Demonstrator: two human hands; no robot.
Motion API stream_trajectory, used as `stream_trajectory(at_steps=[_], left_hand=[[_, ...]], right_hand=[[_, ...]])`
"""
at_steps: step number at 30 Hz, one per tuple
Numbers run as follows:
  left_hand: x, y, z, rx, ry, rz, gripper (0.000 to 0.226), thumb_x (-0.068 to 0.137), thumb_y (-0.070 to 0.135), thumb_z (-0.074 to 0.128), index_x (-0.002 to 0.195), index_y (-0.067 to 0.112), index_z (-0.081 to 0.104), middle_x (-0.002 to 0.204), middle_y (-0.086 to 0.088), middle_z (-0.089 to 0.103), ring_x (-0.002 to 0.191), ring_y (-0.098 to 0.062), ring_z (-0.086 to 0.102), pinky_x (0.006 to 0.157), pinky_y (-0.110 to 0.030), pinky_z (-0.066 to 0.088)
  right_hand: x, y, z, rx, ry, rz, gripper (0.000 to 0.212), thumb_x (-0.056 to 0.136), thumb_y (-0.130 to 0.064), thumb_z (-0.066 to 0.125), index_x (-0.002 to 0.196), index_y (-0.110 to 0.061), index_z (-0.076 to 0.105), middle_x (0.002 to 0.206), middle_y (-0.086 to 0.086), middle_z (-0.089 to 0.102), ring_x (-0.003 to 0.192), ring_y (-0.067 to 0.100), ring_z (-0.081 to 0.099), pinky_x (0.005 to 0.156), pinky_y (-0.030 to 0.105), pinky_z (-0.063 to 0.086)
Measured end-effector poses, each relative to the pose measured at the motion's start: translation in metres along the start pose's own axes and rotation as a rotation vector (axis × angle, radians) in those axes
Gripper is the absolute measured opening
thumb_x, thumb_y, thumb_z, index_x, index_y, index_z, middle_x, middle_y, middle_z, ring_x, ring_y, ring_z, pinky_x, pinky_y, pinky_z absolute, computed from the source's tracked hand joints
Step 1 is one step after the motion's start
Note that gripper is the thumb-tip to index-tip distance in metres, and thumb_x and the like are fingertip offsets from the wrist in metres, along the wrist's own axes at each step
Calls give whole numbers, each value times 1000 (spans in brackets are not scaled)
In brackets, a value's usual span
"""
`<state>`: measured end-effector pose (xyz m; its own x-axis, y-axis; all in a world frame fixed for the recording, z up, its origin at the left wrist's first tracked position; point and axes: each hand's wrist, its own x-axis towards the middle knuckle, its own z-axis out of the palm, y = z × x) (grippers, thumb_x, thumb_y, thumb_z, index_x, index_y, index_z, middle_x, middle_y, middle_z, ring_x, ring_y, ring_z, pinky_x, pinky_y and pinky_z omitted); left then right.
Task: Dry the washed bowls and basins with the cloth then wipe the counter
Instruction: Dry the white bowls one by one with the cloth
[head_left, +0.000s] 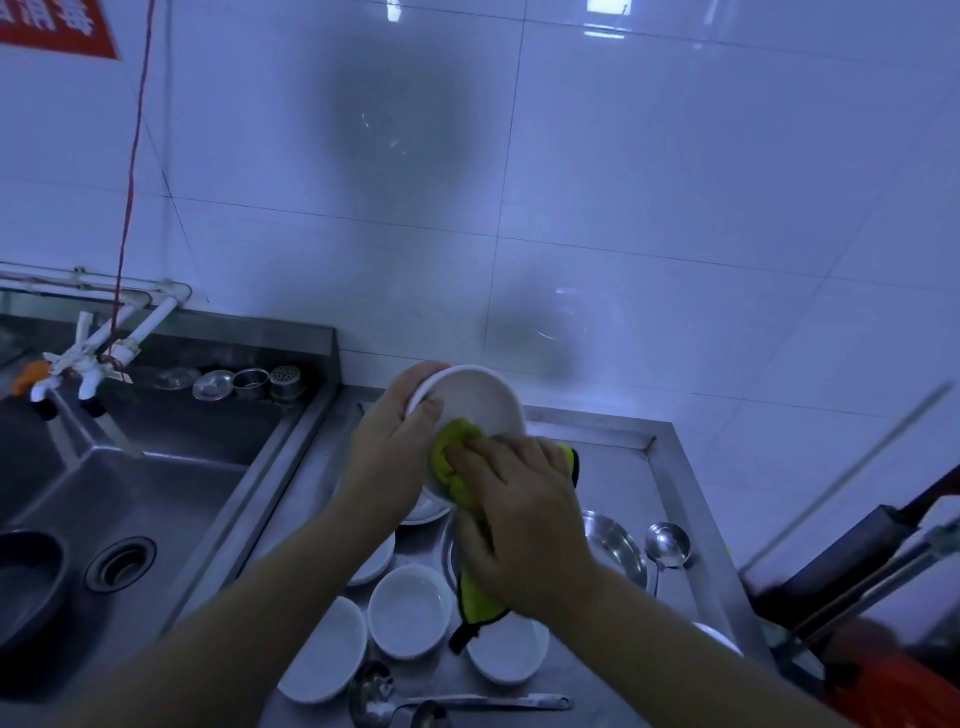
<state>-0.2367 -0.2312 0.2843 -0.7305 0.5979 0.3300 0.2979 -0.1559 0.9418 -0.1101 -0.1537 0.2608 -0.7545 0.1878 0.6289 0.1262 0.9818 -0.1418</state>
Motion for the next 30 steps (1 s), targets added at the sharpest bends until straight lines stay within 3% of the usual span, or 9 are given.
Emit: stream_trajectory(at_steps=[4, 10, 14, 16, 18, 21, 23, 27, 30], left_hand=[[-5, -1, 8, -38, -2, 16, 27, 84, 31, 41, 103, 38, 59, 102, 20, 61, 89, 7, 56, 70, -7, 47], [6, 3, -14, 138, -359, -136, 26, 81, 32, 45, 101, 40, 60, 101, 7, 63, 91, -13, 59, 71, -27, 49], [13, 11, -27, 264, -489, -299, 23, 94, 29, 50, 113, 43, 53, 103, 4, 63, 87, -21, 64, 59, -33, 56], [14, 12, -35, 616, -517, -142, 46, 87, 44, 55, 131, 42, 38, 115, 9, 57, 92, -11, 59, 69, -35, 55], [10, 12, -43, 984, -417, 202, 65, 80, 56, 53, 137, 35, 32, 122, 13, 47, 102, -2, 45, 81, -30, 49], [4, 20, -48, 1207, -503, 784, 44, 76, 49, 56, 115, 28, 59, 113, 9, 62, 112, -10, 50, 98, -35, 40], [4, 20, -45, 1261, -654, 940, 28, 68, 34, 71, 96, 30, 67, 98, 11, 69, 102, -11, 62, 104, -37, 36], [5, 12, -48, 1191, -761, 613, 16, 82, 25, 66, 97, 28, 66, 94, 11, 67, 92, -11, 61, 89, -26, 46], [-1, 2, -56, 698, -627, 90, 7, 87, 17, 63, 84, 24, 65, 79, 5, 62, 78, -15, 60, 72, -29, 45]], right_hand=[[-6, -14, 14, 105, 77, 31, 43, 75, -40, 66, 113, -21, 65, 110, -2, 68, 96, 19, 60, 88, 36, 42], [0, 41, 2, -161, 106, -532, 9, 91, -19, 65, 91, -20, 74, 92, 2, 72, 81, 21, 66, 78, 34, 50], [10, 51, -5, -142, 14, -613, 15, 92, -14, 63, 81, -19, 73, 85, 2, 70, 76, 22, 65, 78, 34, 51], [12, 52, -7, -120, -60, -562, 6, 86, -16, 70, 84, -19, 74, 84, 3, 70, 75, 22, 65, 79, 35, 51], [14, 54, -10, -90, -123, -494, 12, 75, -18, 79, 86, -19, 74, 83, 3, 70, 75, 23, 66, 79, 34, 52], [17, 58, -14, -35, -207, -432, 28, 66, -19, 86, 91, -17, 74, 87, 4, 70, 79, 24, 66, 81, 36, 51], [19, 58, -15, -9, -232, -418, 33, 65, -17, 86, 96, -16, 74, 91, 5, 70, 84, 25, 66, 83, 38, 50], [16, 66, -14, 78, -126, -349, 39, 75, -22, 80, 110, -11, 70, 107, 8, 67, 97, 25, 61, 87, 39, 45], [10, 71, -13, 234, 107, -121, 42, 82, -31, 68, 115, -5, 65, 111, 9, 64, 102, 21, 55, 83, 48, 49]])
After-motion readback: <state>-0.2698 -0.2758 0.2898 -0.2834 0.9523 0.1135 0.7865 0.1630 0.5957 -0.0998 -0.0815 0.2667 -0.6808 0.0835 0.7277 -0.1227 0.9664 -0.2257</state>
